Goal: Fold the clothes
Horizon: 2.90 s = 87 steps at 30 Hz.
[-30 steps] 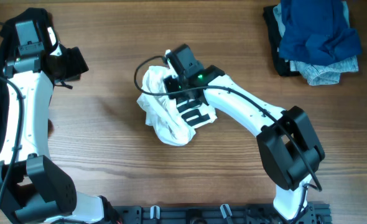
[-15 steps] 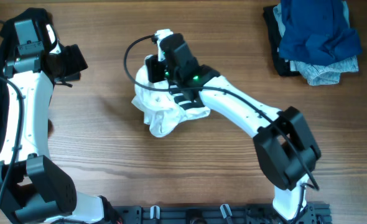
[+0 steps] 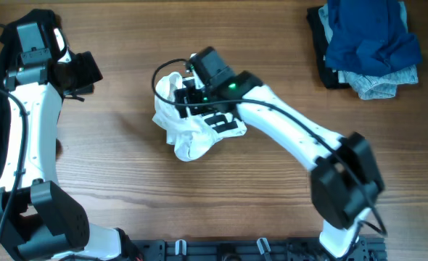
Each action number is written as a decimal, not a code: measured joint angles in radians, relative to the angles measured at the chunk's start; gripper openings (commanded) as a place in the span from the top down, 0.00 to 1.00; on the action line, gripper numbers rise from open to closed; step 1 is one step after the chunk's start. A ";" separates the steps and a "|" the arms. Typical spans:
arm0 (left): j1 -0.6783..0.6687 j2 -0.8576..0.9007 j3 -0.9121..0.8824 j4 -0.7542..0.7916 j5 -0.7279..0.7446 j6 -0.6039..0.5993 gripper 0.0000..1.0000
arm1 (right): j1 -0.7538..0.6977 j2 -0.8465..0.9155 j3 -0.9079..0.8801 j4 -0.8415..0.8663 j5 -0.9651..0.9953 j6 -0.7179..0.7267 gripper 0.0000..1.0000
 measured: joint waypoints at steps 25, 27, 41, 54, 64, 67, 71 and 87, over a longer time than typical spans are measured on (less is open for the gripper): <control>0.000 0.001 0.000 -0.001 0.027 0.000 0.17 | 0.053 0.141 0.004 -0.153 -0.011 -0.240 0.96; 0.000 0.001 0.000 0.000 0.027 0.000 0.17 | 0.064 0.141 0.004 -0.181 -0.012 -0.239 0.96; 0.000 0.001 0.000 -0.001 0.027 0.000 0.17 | 0.104 0.141 0.202 -0.283 -0.031 -0.208 0.43; 0.000 0.001 0.000 -0.021 0.061 0.002 0.01 | 0.131 0.139 0.203 -0.272 -0.141 -0.121 0.02; -0.006 0.033 0.000 -0.146 0.276 0.100 0.00 | -0.255 -0.013 0.204 -0.292 -0.024 0.012 0.00; -0.031 0.098 0.000 -0.164 0.375 0.167 0.00 | -0.374 -0.036 0.208 -0.302 -0.058 -0.008 0.00; -0.087 0.207 0.000 -0.175 0.464 0.252 0.00 | -0.458 -0.036 0.208 -0.330 -0.088 -0.032 0.00; -0.056 0.301 -0.001 -0.098 0.525 0.238 0.00 | -0.271 -0.015 0.209 -0.343 -0.106 -0.084 0.01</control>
